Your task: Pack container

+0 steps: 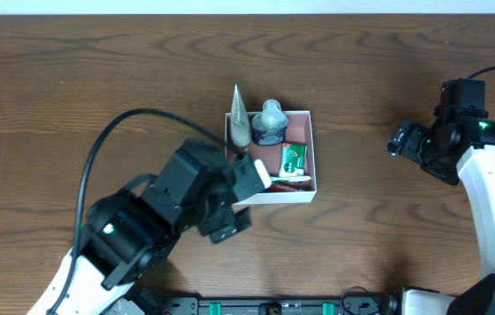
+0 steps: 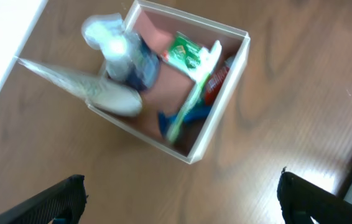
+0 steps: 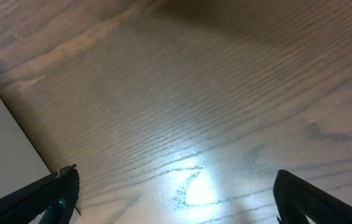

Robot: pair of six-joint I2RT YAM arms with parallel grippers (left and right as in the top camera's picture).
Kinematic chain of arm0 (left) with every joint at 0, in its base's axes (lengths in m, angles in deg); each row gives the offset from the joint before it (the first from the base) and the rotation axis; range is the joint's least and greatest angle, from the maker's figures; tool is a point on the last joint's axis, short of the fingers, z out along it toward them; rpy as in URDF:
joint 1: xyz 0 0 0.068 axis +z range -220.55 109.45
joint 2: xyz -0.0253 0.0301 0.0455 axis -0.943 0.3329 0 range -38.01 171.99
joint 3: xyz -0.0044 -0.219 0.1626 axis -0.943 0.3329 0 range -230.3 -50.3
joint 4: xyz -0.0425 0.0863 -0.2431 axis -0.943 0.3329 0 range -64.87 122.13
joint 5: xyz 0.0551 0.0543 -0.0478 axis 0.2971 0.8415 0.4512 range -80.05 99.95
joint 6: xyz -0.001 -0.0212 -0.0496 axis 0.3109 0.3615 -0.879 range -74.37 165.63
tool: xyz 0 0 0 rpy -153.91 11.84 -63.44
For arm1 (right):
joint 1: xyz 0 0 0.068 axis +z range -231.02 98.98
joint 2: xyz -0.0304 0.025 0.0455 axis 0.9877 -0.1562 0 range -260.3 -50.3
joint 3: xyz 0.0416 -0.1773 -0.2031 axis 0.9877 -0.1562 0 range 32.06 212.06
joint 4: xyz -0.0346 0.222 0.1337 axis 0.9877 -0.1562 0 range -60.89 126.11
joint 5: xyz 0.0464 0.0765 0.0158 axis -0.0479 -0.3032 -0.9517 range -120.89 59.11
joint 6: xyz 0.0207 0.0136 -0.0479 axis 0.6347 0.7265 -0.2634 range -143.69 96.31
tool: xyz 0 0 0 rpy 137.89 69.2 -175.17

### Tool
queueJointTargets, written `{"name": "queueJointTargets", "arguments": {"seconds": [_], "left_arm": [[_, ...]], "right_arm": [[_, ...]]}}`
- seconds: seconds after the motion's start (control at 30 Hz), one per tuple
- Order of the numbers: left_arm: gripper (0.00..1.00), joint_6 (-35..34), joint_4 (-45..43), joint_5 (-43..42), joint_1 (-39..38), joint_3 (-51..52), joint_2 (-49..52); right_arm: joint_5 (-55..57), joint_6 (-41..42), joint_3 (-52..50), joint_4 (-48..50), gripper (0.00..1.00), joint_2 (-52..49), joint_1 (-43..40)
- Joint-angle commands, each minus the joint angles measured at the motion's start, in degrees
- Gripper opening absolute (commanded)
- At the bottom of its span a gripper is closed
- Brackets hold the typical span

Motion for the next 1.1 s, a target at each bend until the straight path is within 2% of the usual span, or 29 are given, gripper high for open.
{"name": "queueJointTargets", "arguments": {"seconds": [0.0, 0.2, 0.33, 0.47, 0.63, 0.8, 1.07], "left_arm": [[0.98, -2.5, 6.7, 0.1, -0.1, 0.1, -1.8], [0.98, -18.4, 18.8, -0.5, -0.1, 0.1, -3.0], [0.98, -20.5, 17.9, -4.3, 0.3, 0.2, -3.5], [0.98, -20.4, 11.1, -5.4, 4.3, 1.6, -6.5], [0.98, -20.4, -3.4, -5.6, 12.7, 7.6, -13.4], [0.98, -20.4, -19.4, -7.1, 23.0, 17.4, -22.9], [0.98, -20.4, -33.0, -11.8, 35.5, 32.9, -37.0]], "right_arm": [[0.0, -0.4, 0.2, 0.0, 0.99, 0.8, -0.3], [0.0, -0.4, 0.2, 0.0, 0.99, 0.8, -0.3], [0.0, -0.4, 0.2, 0.0, 0.99, 0.8, -0.3], [0.0, -0.4, 0.2, 0.0, 0.99, 0.8, -0.3], [0.0, -0.4, 0.2, 0.0, 0.99, 0.8, -0.3], [0.0, -0.4, 0.2, 0.0, 0.99, 0.8, -0.3], [0.0, -0.4, 0.2, 0.0, 0.99, 0.8, -0.3]]}}
